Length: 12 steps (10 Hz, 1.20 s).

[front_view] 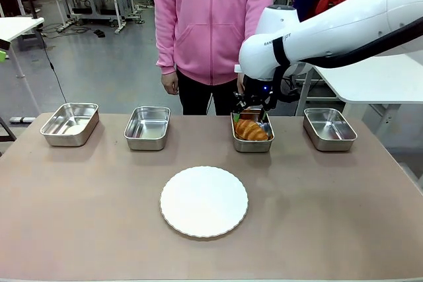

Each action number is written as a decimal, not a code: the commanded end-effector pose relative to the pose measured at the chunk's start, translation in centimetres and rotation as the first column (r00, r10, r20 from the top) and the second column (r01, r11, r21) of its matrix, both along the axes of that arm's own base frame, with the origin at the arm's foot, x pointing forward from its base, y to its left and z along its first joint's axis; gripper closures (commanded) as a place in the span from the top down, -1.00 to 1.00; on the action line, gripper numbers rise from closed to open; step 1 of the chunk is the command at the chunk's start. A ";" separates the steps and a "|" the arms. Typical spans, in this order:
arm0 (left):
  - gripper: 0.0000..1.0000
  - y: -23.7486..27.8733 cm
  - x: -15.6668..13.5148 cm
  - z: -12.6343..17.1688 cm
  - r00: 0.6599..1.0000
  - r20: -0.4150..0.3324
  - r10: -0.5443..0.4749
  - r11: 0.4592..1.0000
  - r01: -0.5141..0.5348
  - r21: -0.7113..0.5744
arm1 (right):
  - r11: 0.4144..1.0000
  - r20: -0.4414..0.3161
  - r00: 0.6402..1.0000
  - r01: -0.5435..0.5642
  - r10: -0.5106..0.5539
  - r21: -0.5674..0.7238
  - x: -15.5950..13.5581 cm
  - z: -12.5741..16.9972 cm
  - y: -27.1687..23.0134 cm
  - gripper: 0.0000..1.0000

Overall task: Place the bread in the container.
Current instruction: Place the Butter Roll into the Airtight Container indicated by the human.

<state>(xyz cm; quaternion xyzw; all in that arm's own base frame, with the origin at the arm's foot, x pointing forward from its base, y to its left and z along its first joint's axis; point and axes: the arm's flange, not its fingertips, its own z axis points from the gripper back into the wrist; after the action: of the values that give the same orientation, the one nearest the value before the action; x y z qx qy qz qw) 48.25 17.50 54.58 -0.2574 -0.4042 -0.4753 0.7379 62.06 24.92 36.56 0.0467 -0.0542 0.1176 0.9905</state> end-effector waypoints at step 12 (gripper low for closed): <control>1.00 -0.2 -0.2 0.2 1.000 0.001 -0.006 1.000 0.006 0.002 | 0.993 0.254 0.967 -0.062 0.035 0.100 -21.5 8.4 -8.7 1.00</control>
<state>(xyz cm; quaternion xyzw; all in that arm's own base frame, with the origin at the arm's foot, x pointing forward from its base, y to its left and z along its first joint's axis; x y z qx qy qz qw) 48.27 17.49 54.67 -0.2569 -0.4045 -0.4758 0.7375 42.29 17.56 45.36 0.0687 -0.1709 0.1217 0.9753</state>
